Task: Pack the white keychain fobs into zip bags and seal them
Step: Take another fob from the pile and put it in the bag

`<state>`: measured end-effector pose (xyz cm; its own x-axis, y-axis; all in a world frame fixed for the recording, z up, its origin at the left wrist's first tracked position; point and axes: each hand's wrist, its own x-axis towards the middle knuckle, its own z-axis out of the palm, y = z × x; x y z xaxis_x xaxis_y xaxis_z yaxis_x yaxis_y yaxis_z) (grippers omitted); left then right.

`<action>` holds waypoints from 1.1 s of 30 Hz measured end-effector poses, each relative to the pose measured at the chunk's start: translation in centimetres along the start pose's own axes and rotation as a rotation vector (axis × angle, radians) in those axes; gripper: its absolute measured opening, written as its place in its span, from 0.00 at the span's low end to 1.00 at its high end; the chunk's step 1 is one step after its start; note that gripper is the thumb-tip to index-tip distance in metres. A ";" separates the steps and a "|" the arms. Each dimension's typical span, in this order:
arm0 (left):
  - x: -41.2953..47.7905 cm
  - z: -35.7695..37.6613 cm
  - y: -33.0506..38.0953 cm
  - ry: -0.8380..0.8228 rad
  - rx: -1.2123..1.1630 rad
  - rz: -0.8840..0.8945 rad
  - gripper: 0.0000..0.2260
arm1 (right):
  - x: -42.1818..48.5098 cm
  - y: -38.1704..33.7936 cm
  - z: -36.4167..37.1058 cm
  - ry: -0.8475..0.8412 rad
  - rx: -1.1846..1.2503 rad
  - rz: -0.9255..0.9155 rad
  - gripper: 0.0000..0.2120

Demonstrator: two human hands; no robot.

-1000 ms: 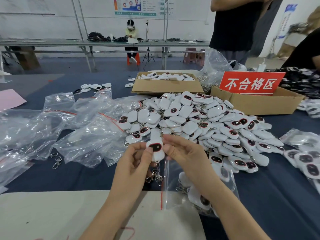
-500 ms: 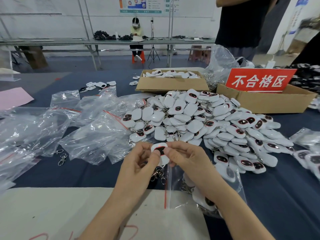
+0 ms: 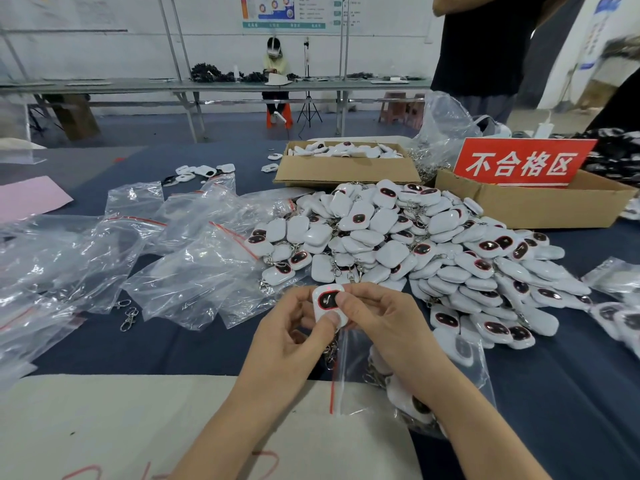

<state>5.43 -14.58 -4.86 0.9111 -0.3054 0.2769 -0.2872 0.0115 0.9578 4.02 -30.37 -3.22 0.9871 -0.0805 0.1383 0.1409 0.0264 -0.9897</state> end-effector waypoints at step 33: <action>0.2 0.0 -0.7 0.169 0.418 0.187 0.15 | -0.1 1.0 0.2 -0.071 -0.070 -0.147 0.10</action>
<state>5.83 -14.65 -5.51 0.8578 -0.1754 0.4831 -0.5132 -0.3422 0.7871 4.11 -30.19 -4.19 0.9596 -0.0075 0.2812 0.2805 -0.0499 -0.9585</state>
